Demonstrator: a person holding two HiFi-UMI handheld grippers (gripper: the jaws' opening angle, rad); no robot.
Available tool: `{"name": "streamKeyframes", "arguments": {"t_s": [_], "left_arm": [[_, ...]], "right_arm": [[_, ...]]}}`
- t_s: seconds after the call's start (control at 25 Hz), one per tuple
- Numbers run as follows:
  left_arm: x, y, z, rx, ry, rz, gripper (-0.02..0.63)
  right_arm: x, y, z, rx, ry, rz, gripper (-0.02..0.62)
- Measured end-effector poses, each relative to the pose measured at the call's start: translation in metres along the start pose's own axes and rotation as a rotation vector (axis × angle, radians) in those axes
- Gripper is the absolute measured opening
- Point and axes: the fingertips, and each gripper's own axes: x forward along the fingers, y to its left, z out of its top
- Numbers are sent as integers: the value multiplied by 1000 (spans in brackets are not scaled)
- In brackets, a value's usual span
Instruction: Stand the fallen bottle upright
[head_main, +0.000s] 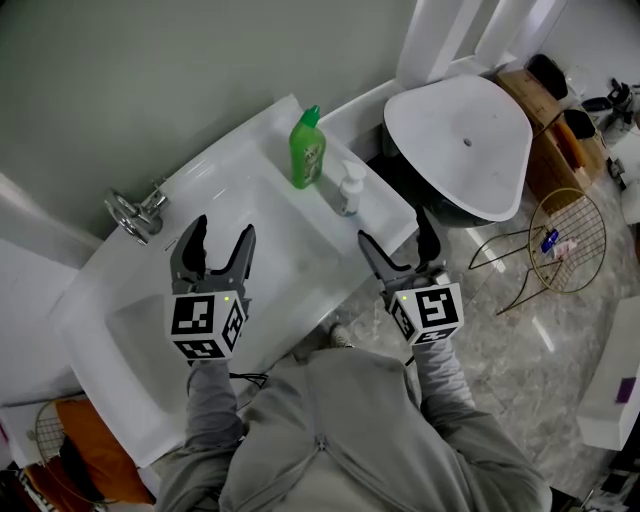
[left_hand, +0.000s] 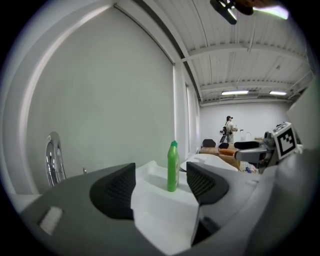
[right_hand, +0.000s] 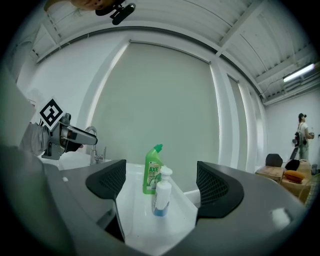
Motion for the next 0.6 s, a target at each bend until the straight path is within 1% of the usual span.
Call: {"name": "streamKeyframes", "arguments": {"t_s": [0.28,0.6], "left_arm": [[-4,6,-3,-7,2,6,345],[0,5,-2,-8,-3,-9,345]], "right_arm": [[2,0,1,-22,11,-17,428],[4,0,1,-34,17,-23,428]]}}
